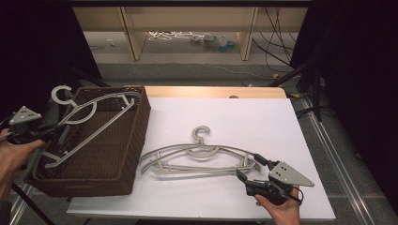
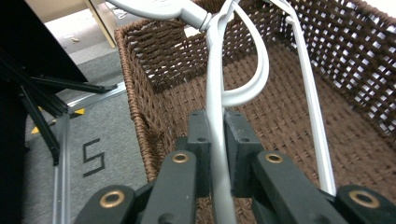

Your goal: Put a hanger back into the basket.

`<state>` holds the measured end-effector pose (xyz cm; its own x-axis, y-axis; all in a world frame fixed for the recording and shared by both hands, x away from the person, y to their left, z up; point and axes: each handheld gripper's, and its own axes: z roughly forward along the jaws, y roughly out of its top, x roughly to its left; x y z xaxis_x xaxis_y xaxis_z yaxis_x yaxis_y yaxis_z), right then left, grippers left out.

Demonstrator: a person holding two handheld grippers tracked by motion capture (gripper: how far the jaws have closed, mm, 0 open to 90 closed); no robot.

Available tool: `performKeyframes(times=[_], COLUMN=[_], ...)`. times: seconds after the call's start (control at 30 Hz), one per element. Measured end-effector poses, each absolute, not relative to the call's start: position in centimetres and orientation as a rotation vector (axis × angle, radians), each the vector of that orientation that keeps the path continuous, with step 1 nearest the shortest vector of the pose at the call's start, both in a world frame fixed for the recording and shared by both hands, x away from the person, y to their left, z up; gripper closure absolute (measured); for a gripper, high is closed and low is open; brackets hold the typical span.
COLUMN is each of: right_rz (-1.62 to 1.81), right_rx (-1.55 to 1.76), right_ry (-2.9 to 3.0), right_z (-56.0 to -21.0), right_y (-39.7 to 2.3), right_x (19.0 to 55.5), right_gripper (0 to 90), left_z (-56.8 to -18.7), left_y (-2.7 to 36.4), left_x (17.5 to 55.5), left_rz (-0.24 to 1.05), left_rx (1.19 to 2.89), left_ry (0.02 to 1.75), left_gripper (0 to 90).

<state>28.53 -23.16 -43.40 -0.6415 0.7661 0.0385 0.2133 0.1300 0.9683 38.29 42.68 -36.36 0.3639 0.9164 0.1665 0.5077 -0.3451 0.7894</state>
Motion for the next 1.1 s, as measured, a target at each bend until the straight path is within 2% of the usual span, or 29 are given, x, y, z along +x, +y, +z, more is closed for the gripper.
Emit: performKeyframes(times=[0.07, 0.3, 0.47, 0.73, 1.1], right_rz=[1.531, 1.536, 1.511, 1.501, 1.528], right_rx=[0.940, 0.936, 0.942, 0.941, 0.938], right_ry=[1.943, 1.939, 1.940, 1.956, 1.948], right_z=[-43.4, -43.4, -43.4, -43.4, -43.4], right_y=[-23.2, -23.1, -23.2, -23.2, -23.1], right_x=[28.5, 28.5, 28.5, 28.5, 28.5], right_gripper=[20.5, 20.5, 20.5, 20.5, 20.5], left_z=[-36.4, -37.4, -38.4, -39.5, -40.1], left_y=[42.6, 41.8, 41.2, 41.4, 41.0], left_x=[38.4, 39.8, 40.2, 40.4, 41.5], left_rz=[0.827, 0.849, 0.828, 0.794, 0.734], left_rx=[2.052, 2.099, 2.152, 2.145, 2.274], left_ry=[1.215, 1.203, 1.214, 1.271, 1.323], left_gripper=[81.8, 81.7, 81.7, 81.5, 81.2])
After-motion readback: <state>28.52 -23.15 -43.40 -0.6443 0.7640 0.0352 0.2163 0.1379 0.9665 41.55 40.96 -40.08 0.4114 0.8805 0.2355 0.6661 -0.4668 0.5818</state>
